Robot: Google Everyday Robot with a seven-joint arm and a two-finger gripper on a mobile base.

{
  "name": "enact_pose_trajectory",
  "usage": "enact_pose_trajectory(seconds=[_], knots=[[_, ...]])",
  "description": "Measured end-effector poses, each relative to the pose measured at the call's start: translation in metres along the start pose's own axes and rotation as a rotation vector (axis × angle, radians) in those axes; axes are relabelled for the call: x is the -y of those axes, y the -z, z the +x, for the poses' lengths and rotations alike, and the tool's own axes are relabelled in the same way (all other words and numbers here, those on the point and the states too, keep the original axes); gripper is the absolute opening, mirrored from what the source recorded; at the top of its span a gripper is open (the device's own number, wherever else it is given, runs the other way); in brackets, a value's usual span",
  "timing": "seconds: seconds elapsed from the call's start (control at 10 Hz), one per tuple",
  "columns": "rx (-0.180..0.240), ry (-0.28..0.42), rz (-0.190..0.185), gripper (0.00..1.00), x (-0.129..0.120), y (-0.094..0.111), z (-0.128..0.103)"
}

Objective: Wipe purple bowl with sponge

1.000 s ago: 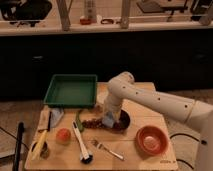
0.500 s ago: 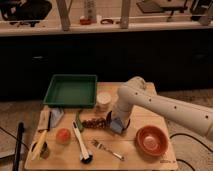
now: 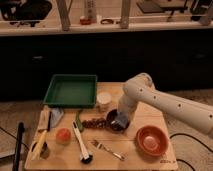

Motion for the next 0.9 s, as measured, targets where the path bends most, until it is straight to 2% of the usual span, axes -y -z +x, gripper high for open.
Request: enact_pose_trajectory(seconds=[0.1, 0.3, 0.4, 0.7, 0.9], knots=[[-0.006, -0.006, -0.002, 0.00, 0.007, -0.003, 0.007], [-0.005, 0.005, -0.005, 0.00, 0.021, -0.008, 0.004], [0.007, 0.030, -0.006, 0.00, 0.035, -0.014, -0.005], [0.049, 0.104, -0.018, 0.00, 0.051, -0.027, -0.035], [0.075, 0.137, -0.027, 0.00, 0.040, -0.029, -0.051]])
